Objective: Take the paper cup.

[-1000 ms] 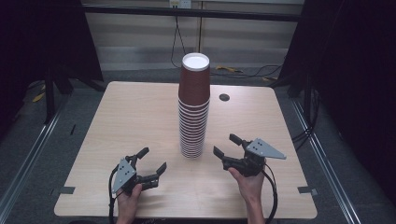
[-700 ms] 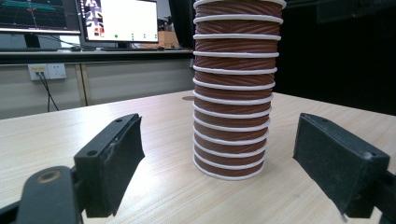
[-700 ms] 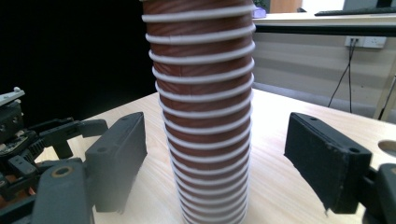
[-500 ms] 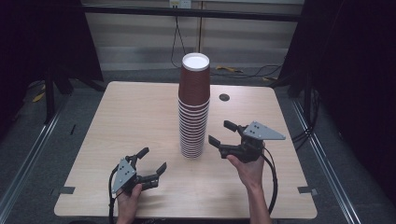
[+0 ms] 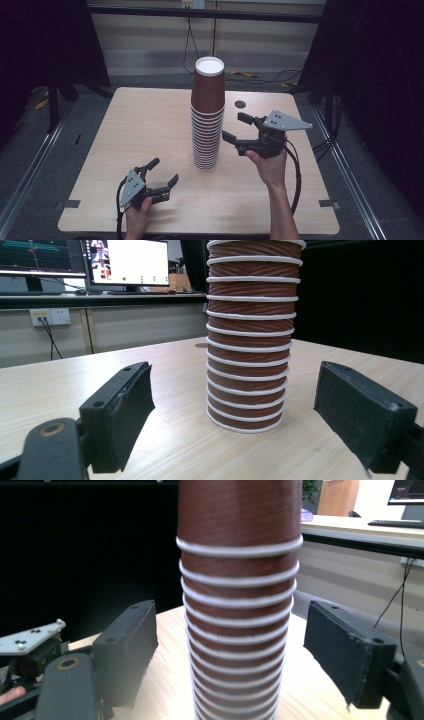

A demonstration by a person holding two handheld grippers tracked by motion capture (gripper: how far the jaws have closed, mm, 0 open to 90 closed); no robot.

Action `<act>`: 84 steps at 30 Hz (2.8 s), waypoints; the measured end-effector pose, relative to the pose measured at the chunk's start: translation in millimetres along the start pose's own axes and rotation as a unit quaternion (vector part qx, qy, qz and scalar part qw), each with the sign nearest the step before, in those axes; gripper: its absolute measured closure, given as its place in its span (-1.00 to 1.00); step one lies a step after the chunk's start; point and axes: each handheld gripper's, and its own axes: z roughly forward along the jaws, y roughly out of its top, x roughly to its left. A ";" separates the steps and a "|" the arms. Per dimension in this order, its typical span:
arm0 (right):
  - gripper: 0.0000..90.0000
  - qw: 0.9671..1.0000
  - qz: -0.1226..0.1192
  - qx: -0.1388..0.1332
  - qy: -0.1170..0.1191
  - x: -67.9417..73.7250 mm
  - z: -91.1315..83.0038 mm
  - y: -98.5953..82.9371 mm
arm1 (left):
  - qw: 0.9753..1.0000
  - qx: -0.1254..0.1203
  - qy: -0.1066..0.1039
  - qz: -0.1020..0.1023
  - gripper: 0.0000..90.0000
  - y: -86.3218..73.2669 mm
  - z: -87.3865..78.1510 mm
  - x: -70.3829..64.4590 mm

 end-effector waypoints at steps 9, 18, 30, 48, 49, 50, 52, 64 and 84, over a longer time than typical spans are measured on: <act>-0.53 1.000 -0.011 0.006 0.014 -3.9 6.5 24.7 | 1.000 0.000 0.002 0.001 -0.65 0.0 -0.1 0.2; -0.53 0.999 -0.030 0.005 0.022 -2.9 11.3 56.6 | 1.000 0.000 0.001 0.001 -0.65 0.0 -0.1 0.2; -0.55 0.998 -0.039 0.024 0.035 -9.6 27.1 87.1 | 1.000 0.000 0.002 0.001 -0.65 0.1 -0.2 0.1; -0.64 0.996 -0.044 0.068 0.045 -14.8 48.9 118.5 | 1.000 -0.001 0.000 0.000 -0.65 0.0 -0.1 0.2; -0.67 0.995 -0.048 0.074 0.045 -13.5 52.0 122.5 | 1.000 0.000 0.000 0.001 -0.65 0.0 -0.1 0.2; -0.67 0.995 -0.048 0.074 0.045 -13.5 52.0 122.5 | 1.000 0.000 0.000 0.001 -0.65 0.0 -0.1 0.2; -0.70 0.994 -0.049 0.081 0.046 -12.8 55.3 126.0 | 1.000 0.000 -0.001 0.000 -0.65 0.0 -0.1 0.2; -0.65 0.994 -0.043 0.090 0.051 -14.9 73.8 136.4 | 1.000 -0.001 -0.003 0.000 -0.66 0.0 -0.1 0.1; -0.50 0.997 -0.041 0.052 0.040 -15.7 67.9 139.7 | 1.000 -0.001 -0.003 0.000 -0.66 0.0 -0.1 0.1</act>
